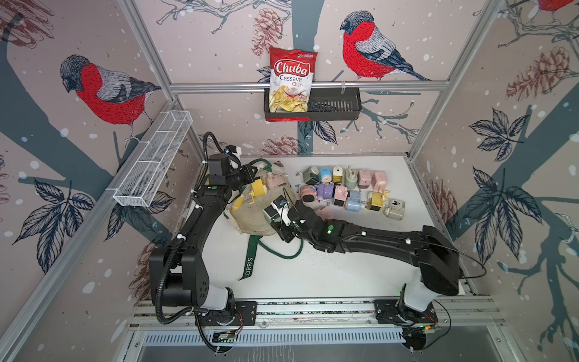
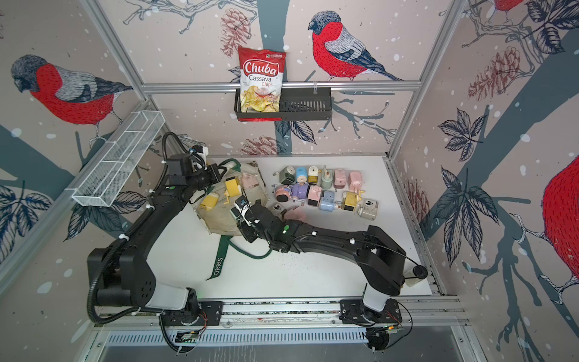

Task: Take out the pencil sharpeners from the tote bags
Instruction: Place the pencil sharpener at the center of the board.

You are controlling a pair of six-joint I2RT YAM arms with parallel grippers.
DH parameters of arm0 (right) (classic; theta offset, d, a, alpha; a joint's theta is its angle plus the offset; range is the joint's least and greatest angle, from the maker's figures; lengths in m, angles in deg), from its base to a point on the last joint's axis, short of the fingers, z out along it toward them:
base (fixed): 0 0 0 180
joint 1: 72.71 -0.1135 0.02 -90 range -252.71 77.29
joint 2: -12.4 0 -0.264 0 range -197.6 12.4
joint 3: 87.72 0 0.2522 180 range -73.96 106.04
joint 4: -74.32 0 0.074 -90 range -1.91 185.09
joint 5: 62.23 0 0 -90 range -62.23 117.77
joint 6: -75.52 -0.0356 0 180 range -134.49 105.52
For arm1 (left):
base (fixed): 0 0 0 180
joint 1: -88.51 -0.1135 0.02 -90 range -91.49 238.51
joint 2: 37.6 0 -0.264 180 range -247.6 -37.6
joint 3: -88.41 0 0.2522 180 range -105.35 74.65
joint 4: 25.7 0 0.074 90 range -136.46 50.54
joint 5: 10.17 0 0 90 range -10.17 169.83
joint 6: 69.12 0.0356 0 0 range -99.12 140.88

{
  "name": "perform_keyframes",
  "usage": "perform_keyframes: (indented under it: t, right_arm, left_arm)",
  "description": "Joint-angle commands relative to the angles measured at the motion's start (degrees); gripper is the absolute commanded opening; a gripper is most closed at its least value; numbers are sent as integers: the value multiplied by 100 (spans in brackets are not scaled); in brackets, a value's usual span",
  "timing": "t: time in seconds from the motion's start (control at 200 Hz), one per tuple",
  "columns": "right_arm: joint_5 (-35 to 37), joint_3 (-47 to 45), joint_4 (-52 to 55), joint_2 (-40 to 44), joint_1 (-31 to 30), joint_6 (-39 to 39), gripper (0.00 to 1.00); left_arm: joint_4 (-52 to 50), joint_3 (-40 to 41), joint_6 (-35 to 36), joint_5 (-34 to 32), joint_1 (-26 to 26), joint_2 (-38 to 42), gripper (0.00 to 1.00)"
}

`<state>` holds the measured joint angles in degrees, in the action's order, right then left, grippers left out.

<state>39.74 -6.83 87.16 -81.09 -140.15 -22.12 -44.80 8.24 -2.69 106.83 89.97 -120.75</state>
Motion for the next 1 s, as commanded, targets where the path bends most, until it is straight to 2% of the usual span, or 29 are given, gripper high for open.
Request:
perform_keyframes:
  t: [0.0,0.205,0.515,0.705,0.996]
  right_arm:
    - [232,-329,-290,500,49,-34,53]
    - [400,-1166,-269,1485,407,-298,53]
    - [1090,-2519,13,2610,1262,-1110,53]
    - [1553,-3149,37,2799,1653,-1686,53]
    - [1543,-3864,-668,2479,2115,-2389,53]
  left_arm:
    - [4,-31,55,5,1,19,0]
    - [15,-21,33,23,-4,23,0]
    - [34,-24,14,68,-2,36,0]
    - [33,-23,18,68,0,34,0]
    - [33,-17,21,41,-3,45,0]
